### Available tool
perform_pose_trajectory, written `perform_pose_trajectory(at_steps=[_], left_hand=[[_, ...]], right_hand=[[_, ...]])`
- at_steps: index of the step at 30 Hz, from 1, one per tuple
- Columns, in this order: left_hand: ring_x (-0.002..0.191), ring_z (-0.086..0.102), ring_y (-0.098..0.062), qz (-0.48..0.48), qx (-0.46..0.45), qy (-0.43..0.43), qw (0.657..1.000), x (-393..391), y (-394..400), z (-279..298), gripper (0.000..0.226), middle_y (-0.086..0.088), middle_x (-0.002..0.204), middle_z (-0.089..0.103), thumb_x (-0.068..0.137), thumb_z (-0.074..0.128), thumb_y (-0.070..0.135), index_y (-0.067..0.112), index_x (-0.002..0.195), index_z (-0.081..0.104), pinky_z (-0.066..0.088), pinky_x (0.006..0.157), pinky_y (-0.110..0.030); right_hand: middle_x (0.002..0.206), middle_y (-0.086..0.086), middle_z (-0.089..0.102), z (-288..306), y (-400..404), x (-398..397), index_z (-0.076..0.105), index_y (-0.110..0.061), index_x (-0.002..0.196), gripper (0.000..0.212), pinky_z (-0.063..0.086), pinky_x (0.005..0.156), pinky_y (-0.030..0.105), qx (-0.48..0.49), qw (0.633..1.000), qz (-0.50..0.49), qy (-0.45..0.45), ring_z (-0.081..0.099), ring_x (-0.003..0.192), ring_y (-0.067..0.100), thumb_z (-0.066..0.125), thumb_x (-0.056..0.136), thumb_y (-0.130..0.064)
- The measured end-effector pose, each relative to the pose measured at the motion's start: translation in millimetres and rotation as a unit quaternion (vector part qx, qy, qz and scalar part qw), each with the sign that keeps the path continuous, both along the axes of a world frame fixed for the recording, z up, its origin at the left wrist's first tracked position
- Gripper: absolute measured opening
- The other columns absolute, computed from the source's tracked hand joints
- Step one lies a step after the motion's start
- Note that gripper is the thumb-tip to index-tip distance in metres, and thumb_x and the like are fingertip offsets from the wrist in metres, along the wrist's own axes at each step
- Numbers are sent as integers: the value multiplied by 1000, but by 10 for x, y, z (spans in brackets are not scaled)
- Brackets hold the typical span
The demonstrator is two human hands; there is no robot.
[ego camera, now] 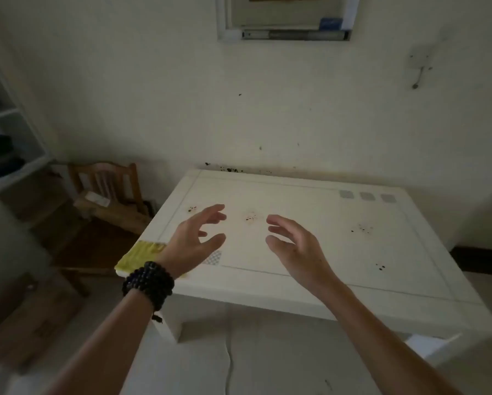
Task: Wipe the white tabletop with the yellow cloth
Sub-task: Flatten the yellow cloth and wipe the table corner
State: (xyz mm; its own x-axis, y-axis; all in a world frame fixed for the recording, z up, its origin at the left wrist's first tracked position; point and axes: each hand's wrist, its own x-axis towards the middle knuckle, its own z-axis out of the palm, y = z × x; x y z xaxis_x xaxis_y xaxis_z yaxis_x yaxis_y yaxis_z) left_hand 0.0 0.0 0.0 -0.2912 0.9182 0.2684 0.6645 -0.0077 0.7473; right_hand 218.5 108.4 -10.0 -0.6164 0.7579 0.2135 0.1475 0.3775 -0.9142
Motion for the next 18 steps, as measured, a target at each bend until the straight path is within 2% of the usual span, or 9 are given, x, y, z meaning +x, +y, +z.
perform_pose_trajectory(at_steps=[5, 9, 14, 18], left_hand=[[118, 50, 3, 50, -39, -45, 997, -483, -224, -252, 55, 16, 124, 58, 88, 65, 28, 29, 139, 44, 48, 98, -35], [119, 49, 2, 78, -59, -62, 993, -949, -298, -376, 55, 16, 124, 57, 89, 65, 27, 30, 139, 43, 46, 99, -32], [119, 48, 3, 120, -95, -57, 987, -1711, -263, -571, 55, 17, 126, 55, 90, 63, 26, 32, 140, 40, 45, 100, -31], [118, 48, 4, 149, -125, -66, 979, -2343, -24, -682, 54, 16, 126, 54, 90, 63, 24, 34, 139, 40, 46, 100, -35]], right_hand=[[136, -13, 60, -181, -38, -625, 57, -21, 140, 47, 45, 88, 6, -27, 998, 51, -34, 53, 121, -9, 62, 93, -26], [135, -14, 60, -338, 32, -1152, 56, -22, 141, 54, 45, 88, 6, -35, 995, 85, -42, 54, 121, -9, 60, 88, -35], [135, -9, 61, -533, 298, -2005, 57, -21, 139, 55, 49, 94, 13, -50, 991, 114, -44, 56, 123, -1, 60, 86, -36], [136, -8, 61, -620, 554, -2723, 56, -20, 138, 58, 51, 101, 29, -78, 987, 130, -47, 56, 124, 1, 59, 83, -38]])
